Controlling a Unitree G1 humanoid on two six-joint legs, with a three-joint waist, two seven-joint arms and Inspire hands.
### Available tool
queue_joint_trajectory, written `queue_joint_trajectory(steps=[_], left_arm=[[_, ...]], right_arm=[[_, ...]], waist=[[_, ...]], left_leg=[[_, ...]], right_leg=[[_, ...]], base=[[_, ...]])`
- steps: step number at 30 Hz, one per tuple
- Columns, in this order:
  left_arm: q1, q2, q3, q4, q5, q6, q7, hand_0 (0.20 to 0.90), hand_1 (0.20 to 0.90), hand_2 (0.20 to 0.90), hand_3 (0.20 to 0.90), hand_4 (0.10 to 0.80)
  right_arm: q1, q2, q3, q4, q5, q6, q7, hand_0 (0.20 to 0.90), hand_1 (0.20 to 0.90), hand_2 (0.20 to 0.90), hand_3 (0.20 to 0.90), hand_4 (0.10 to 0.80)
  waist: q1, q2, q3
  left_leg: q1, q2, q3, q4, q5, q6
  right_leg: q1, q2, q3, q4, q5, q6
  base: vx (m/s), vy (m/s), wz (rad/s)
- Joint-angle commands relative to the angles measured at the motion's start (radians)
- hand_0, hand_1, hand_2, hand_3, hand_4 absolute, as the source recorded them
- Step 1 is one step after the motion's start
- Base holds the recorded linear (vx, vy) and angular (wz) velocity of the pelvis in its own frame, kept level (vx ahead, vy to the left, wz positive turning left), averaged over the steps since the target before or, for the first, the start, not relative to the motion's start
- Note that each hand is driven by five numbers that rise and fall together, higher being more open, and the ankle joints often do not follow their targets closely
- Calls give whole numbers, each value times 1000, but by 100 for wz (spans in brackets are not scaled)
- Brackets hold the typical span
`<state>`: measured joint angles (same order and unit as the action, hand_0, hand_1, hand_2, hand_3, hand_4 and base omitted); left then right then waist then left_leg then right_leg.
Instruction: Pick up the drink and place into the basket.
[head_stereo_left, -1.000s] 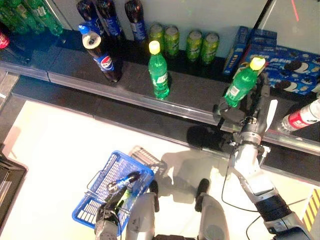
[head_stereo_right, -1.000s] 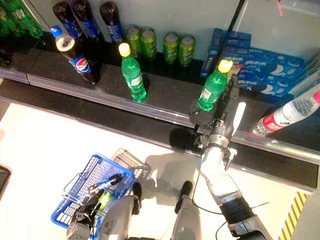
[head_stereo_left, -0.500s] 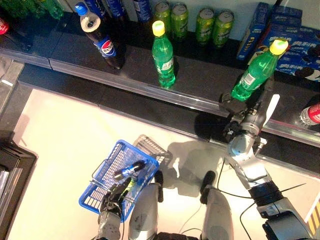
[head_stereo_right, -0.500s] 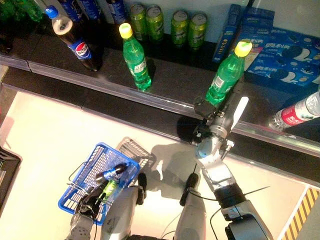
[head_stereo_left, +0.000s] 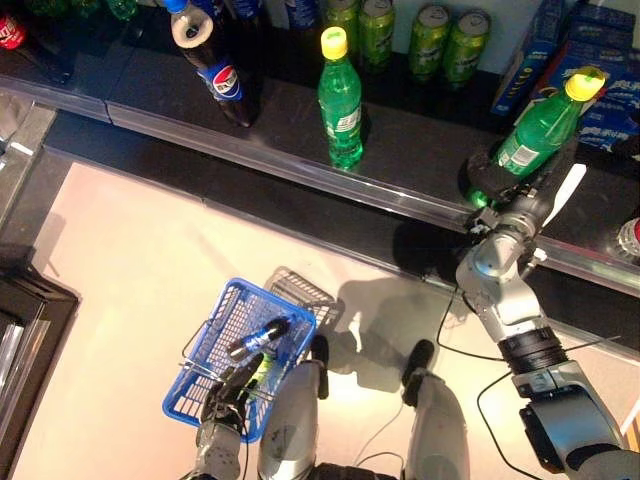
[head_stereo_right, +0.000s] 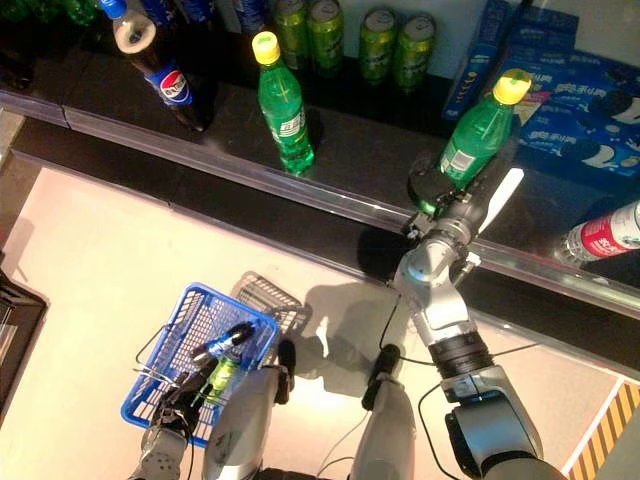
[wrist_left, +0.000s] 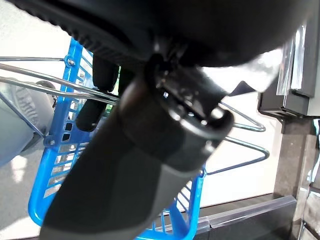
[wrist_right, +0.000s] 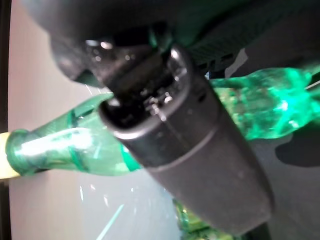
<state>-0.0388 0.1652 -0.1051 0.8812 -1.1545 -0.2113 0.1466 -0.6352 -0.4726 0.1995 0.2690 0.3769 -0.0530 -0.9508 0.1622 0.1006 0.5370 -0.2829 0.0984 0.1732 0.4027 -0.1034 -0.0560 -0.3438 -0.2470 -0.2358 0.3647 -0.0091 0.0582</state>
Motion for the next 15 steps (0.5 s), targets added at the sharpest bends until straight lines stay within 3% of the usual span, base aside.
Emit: queue_joint_trajectory(steps=[1, 15], left_arm=[[112, 44, -19, -121, 28, -50, -42, 300, 300, 300, 200, 100], [129, 46, -1, -111, 35, -42, -52, 300, 300, 300, 200, 100]], right_arm=[[-144, -88, -39, -61, -33, -82, -38, 300, 300, 300, 200, 100], [-138, -103, -70, -71, -35, -74, -12, 300, 300, 300, 200, 100]], waist=[[3, 34, -17], [7, 27, -17]], left_leg=[[-88, -49, -83, 32, 152, 4], [-53, -49, -85, 40, 149, 5]], right_leg=[[77, 10, -68, 99, -108, -36], [128, 9, -76, 100, -117, -41]], base=[[37, 11, 4], [0, 0, 0]])
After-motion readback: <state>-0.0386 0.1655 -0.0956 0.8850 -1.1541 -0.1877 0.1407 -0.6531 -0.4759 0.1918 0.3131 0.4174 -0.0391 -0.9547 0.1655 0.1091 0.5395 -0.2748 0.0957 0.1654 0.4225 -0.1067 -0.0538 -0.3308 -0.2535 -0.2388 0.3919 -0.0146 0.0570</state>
